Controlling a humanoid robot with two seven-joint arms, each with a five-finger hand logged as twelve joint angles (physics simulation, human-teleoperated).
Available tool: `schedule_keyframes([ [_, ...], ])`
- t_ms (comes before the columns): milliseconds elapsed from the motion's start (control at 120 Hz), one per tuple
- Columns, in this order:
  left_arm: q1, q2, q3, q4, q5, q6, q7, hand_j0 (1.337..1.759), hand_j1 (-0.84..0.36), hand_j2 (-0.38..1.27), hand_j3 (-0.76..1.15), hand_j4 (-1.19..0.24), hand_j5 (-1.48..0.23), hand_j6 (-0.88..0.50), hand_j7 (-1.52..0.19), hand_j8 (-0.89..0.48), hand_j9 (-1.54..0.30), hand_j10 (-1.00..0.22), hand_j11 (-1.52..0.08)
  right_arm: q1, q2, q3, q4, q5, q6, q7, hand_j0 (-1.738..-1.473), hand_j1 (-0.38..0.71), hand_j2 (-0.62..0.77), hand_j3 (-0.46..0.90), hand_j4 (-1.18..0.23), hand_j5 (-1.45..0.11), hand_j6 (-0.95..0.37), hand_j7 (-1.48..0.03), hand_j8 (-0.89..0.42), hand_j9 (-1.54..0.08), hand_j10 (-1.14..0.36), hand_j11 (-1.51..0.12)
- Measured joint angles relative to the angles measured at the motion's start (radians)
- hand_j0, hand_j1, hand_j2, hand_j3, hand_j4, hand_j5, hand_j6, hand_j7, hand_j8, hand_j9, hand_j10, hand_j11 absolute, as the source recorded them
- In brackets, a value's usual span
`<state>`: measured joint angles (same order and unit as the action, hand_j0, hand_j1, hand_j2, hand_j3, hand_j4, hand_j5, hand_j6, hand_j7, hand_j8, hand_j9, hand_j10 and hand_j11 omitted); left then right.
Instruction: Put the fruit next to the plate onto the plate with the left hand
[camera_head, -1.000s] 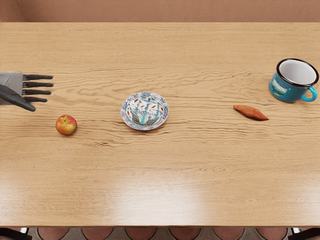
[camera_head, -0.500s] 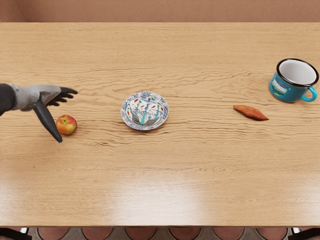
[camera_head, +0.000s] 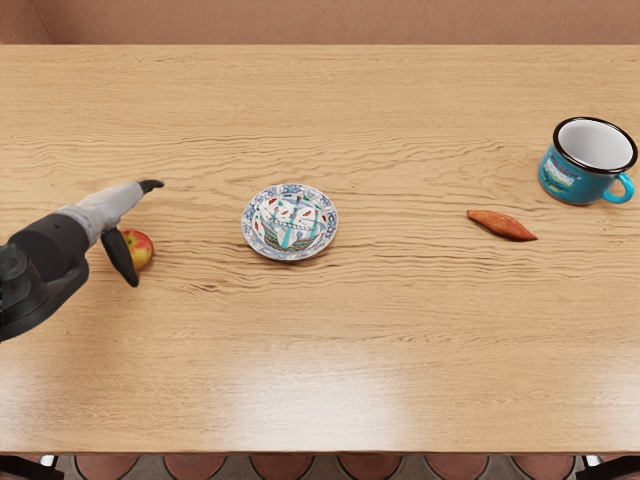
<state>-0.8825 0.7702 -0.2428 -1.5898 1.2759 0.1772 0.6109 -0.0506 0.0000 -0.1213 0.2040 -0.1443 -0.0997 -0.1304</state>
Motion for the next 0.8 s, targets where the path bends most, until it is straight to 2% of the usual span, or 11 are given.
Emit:
schedule_keyframes([
  [125, 0.002, -0.046, 0.024, 0.0, 0.062, 0.003, 0.0, 1.658, 0.23, 0.02, 0.0, -0.11, -0.14, -0.11, -0.14, -0.11, -0.14, -0.11, -0.14, 0.0, 0.0, 0.0, 0.0, 0.0, 0.0, 0.0, -1.658, -0.33, 0.0, 0.0, -0.02, -0.02, -0.02, -0.02, -0.02, -0.02, -0.02, -0.02],
  [800, -0.013, -0.024, 0.108, 0.023, 0.108, -0.001, 0.0, 1.658, -0.06, 0.07, 0.0, -0.35, -0.45, -0.35, -0.45, -0.35, -0.45, -0.35, -0.45, 0.0, 0.0, 0.0, 0.0, 0.0, 0.0, 0.0, -1.658, -0.33, 0.0, 0.0, -0.02, -0.02, -0.02, -0.02, -0.02, -0.02, -0.02, -0.02],
])
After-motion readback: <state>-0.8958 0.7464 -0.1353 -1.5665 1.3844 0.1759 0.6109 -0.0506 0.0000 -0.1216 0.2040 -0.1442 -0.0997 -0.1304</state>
